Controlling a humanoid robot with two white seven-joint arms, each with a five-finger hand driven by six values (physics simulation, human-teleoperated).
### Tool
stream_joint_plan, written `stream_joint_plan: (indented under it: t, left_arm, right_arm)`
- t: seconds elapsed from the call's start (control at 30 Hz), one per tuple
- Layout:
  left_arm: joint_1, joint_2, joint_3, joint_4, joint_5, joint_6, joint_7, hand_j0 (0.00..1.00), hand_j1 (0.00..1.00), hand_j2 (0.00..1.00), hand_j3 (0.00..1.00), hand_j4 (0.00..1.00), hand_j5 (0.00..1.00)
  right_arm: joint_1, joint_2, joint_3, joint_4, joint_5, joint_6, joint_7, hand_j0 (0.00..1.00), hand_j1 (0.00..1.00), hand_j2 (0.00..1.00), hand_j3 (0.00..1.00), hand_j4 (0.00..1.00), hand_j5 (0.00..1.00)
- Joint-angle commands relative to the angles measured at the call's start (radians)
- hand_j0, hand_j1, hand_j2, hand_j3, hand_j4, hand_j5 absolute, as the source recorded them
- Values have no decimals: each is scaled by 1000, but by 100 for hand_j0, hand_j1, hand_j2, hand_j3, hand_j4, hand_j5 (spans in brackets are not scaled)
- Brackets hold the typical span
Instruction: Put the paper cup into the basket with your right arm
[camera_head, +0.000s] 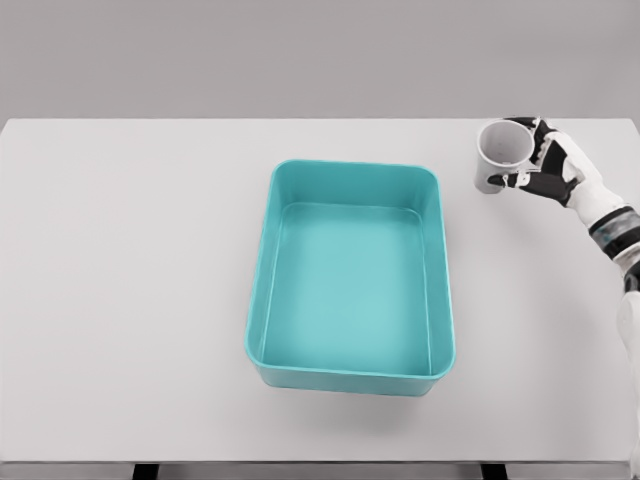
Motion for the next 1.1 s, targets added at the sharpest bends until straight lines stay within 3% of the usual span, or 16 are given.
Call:
stream_joint_plan:
  t: [0.0, 0.1, 0.43, 1.07]
  left_arm:
    - [0, 0, 0, 0, 0, 0, 0, 100, 100, 100, 100, 100, 100]
    - [0, 0, 0, 0, 0, 0, 0, 100, 100, 100, 100, 100, 100]
    - [0, 0, 0, 0, 0, -1, 0, 100, 100, 100, 100, 100, 100]
    - [0, 0, 0, 0, 0, 0, 0, 100, 100, 100, 100, 100, 100]
  right_arm:
    - [0, -7, -8, -68, -11, -2, 0, 54, 54, 54, 54, 54, 54]
    - [48, -16, -39, -148, -14, -7, 0, 54, 54, 54, 54, 54, 54]
    - [89, -16, -53, -250, -17, -22, 0, 54, 54, 54, 54, 54, 54]
    - [229, -10, -47, -628, -11, -31, 0, 54, 54, 54, 54, 54, 54]
